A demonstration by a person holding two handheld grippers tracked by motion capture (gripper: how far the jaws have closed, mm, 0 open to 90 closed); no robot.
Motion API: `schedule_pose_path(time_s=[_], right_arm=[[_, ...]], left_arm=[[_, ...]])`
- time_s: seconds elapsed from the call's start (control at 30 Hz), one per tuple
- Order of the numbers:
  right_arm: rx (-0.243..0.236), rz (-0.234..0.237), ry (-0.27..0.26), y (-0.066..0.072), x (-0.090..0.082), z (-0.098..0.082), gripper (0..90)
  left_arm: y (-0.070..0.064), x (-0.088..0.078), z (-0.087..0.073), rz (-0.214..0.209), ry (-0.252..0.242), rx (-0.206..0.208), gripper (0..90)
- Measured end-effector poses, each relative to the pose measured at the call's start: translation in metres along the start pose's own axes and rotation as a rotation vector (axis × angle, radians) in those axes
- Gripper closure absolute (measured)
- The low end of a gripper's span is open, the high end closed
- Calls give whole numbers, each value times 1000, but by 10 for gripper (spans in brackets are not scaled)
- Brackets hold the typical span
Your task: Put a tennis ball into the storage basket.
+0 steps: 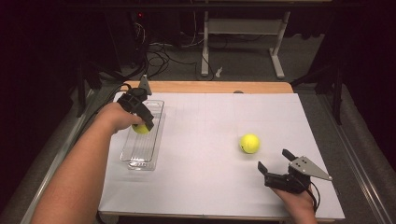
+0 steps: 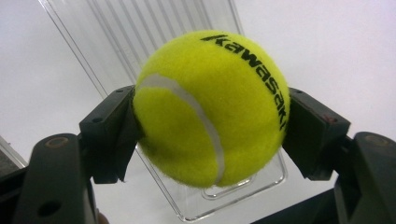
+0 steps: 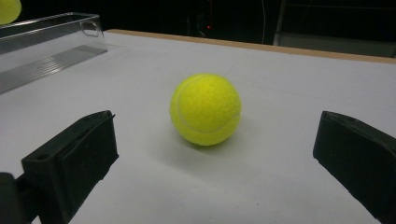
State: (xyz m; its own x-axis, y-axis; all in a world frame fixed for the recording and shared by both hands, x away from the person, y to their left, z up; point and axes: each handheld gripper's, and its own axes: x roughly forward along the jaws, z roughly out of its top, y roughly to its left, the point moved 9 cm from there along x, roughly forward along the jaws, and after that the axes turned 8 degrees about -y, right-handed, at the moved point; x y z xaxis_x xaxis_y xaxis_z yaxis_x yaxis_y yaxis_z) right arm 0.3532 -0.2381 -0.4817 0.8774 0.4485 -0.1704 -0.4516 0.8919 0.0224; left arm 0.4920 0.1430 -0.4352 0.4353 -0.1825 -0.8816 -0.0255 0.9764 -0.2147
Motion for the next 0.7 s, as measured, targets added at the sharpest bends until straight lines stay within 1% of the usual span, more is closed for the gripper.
schedule_pose_path(time_s=[0.1,0.17,0.27,0.4,0.53,0.63,0.7], right_arm=[[0,1,1,0,0,0,2],[0,2,1,0,0,0,2],[-1,1,3,0,0,0,2],[-2,3,2,0,0,0,2],[-3,4,4,0,0,-1,2],[-1,3,5,1,0,-1,2],[0,3,7,0,1,-1,2]], left_arm=[[2,3,0,2,-5,-4,268],[4,5,0,8,-7,3,268],[4,8,1,0,-18,-13,268],[6,14,-1,-1,-14,-21,268],[10,19,1,9,-28,-28,268],[10,23,1,8,-28,-26,268],[10,25,0,12,-30,-17,268]])
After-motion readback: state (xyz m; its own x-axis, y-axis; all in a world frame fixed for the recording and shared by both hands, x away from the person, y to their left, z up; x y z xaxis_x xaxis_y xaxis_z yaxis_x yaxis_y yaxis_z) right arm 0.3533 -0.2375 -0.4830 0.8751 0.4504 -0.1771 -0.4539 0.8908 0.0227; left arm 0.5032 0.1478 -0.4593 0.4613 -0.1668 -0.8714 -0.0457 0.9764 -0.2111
